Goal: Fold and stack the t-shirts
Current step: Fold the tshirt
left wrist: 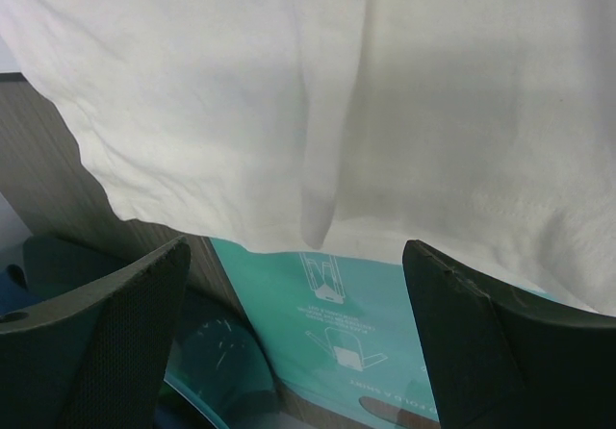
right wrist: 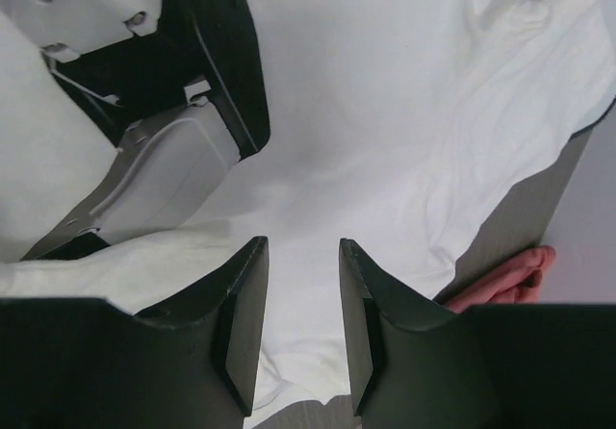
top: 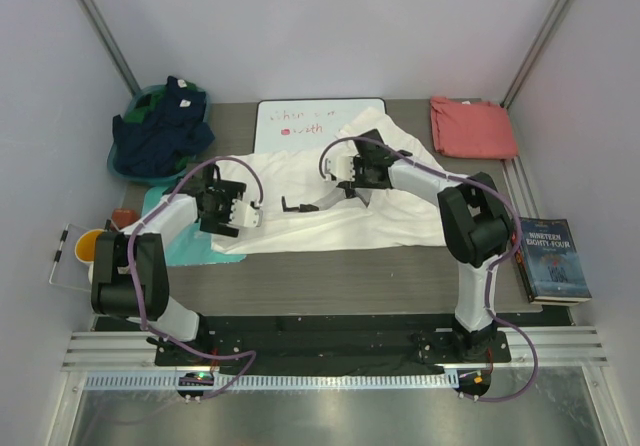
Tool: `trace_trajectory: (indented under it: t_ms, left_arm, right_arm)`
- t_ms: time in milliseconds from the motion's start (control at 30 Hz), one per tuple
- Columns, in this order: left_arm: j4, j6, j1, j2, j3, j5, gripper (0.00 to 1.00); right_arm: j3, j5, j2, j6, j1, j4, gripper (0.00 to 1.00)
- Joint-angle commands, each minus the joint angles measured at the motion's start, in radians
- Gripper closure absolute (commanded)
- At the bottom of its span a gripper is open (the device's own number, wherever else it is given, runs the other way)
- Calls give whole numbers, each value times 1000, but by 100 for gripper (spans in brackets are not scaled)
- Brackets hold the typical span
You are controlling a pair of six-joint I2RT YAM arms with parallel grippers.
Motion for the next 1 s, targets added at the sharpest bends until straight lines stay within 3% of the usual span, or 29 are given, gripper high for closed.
trace_trajectory:
  t_ms: [0,233,333,433,467,567,733,967]
  left_arm:
    - [0,-3,7,12,5,27,9]
    - [-14,9,5,21,14,32,12]
    - [-43,17,7,29,26,41,19]
    - [-83,23,5,40,47,50,30]
    - [-92,22,7,43,52,58,40]
    - [-108,25,5,58,63,65,52]
    - [-108,25,2,64,67,67,63]
    - [-135,38,4,69,84,35,100]
  right_arm:
    - [-48,130,-74,21,2,220,59]
    - [-54,214,-68,50,-8,249,59]
    - [-65,225,-72,51,-15,253,59]
    - [-71,237,-76,51,-19,263,59]
    - [-71,245,-77,50,-21,270,59]
    - [-71,249,-80,53,-28,276,59]
    - [-79,254,-86,47,-31,283,59]
    - [-82,262,-82,37,-38,307,59]
